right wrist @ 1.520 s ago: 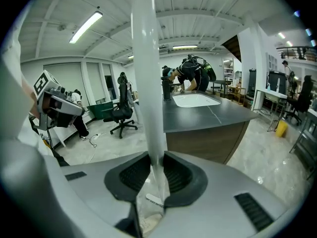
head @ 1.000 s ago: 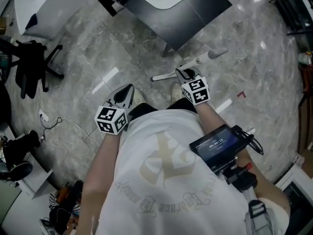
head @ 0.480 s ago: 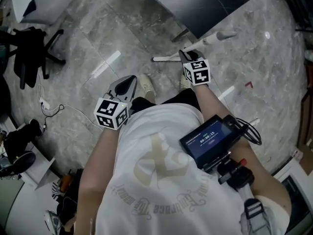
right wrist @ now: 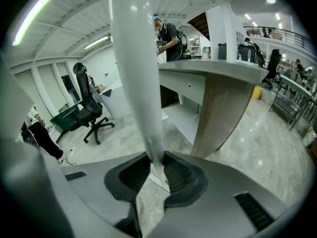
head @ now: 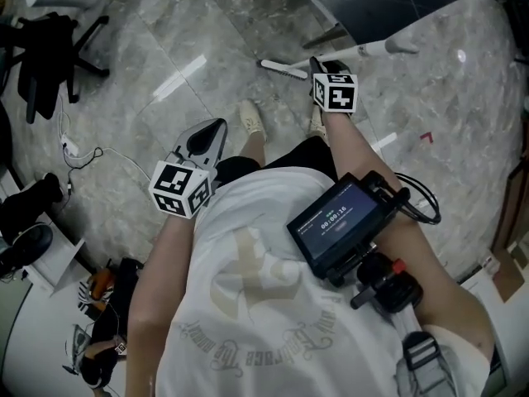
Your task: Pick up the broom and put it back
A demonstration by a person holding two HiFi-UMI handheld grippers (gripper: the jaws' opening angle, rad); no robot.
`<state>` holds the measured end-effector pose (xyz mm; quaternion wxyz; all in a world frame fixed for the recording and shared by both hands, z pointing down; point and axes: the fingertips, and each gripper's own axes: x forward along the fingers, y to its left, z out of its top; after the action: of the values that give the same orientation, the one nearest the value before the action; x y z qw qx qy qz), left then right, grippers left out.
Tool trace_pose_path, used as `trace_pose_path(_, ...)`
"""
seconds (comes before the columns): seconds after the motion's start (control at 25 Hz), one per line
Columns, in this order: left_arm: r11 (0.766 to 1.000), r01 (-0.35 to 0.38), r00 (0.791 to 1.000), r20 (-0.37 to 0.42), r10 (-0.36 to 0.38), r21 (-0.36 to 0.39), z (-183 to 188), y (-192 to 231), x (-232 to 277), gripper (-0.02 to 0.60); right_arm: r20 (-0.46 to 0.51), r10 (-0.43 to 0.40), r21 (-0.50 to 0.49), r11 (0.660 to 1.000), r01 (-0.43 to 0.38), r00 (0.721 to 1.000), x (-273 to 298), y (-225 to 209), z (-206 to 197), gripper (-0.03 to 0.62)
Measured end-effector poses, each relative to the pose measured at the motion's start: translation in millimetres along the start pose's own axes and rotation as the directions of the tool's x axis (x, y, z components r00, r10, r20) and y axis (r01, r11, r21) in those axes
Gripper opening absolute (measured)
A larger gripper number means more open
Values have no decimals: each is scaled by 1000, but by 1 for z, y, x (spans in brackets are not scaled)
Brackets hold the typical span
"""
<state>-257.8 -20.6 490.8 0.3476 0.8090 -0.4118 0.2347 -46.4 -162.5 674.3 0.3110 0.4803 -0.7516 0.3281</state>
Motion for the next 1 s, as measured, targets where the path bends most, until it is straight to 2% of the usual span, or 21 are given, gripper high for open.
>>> trace_pose_path(0.48, 1000, -13, 999, -41, 12, -22, -24, -28, -15, 12, -45, -48, 16, 999, 49, 998, 10, -14, -16, 95)
trace_pose_path(0.72, 998, -36, 997, -68, 32, -51, -42, 6, -20, 12, -80, -80, 48, 995, 84, 994, 47, -11, -27, 95)
trace_pose_path(1.0, 996, -46, 996, -79, 40, -74, -56, 51, -23, 12, -54, -97, 65, 993, 100, 994, 86, 4, -20, 95)
